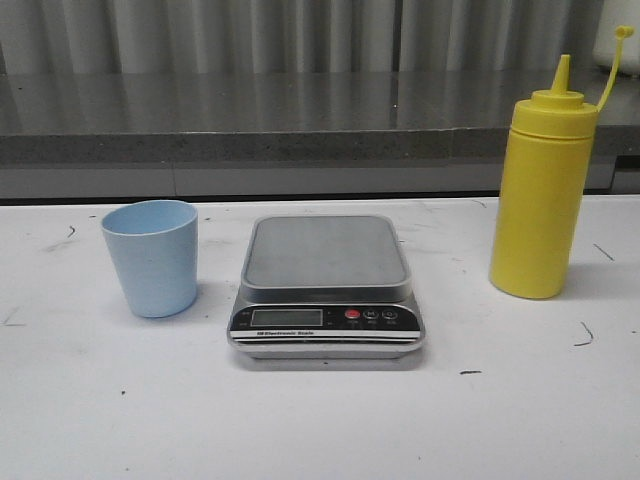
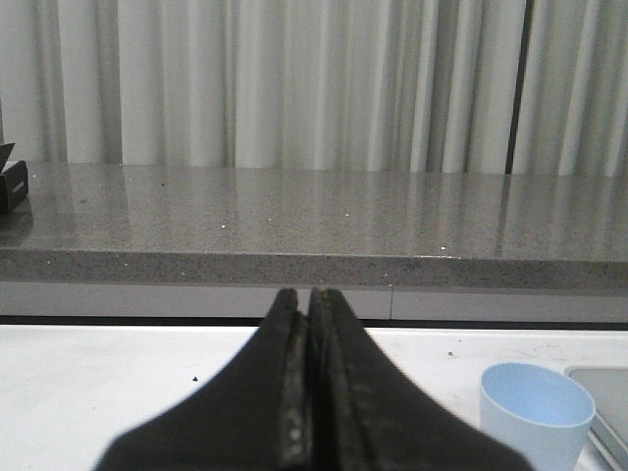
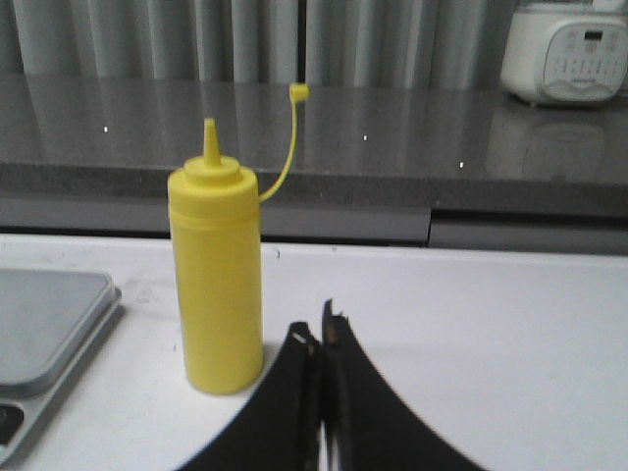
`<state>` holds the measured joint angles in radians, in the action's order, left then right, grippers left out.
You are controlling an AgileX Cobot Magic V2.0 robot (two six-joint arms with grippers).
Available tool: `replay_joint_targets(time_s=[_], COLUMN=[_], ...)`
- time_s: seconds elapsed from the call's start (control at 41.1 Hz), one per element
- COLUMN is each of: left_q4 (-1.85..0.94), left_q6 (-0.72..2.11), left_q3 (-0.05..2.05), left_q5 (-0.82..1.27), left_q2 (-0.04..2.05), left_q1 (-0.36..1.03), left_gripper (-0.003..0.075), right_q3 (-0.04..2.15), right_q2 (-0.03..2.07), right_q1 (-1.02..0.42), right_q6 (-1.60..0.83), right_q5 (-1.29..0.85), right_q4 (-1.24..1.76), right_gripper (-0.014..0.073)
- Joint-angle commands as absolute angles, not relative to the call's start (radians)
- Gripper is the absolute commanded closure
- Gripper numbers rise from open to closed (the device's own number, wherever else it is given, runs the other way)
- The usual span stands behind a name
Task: Pour seasoning into cup on scale with both arms
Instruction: 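Move the left gripper toward the light blue cup beside the scale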
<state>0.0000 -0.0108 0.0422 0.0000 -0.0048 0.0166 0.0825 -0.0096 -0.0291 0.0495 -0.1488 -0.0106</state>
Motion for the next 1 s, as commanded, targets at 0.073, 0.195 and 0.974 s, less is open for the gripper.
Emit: replay_joint_targets(time_s=[0.073,0.195,0.974], left_q4=[-0.015,-0.015,-0.068], left_q6=[-0.011,-0.011,-0.011], left_q3=[0.286,0.476,0.788], left_q5=[0.108,0.27,0.62], left_q2=[0.024,0.12,0.633], left_q1=[0.017,0.017,0.017], left_gripper=[0.074,0.074,0.074], right_q3=[0.339,0.491,0.651], right_q2=[0.023,0.118,0.632], right_q1=[-0.026,-0.026,-0.026], right_q6=[0.041,0.041,0.023], right_q5=[-0.215,-0.33,-0.642], right_q4=[-0.032,-0.05,-0.066], right_gripper=[0.066,0.066,0.0648])
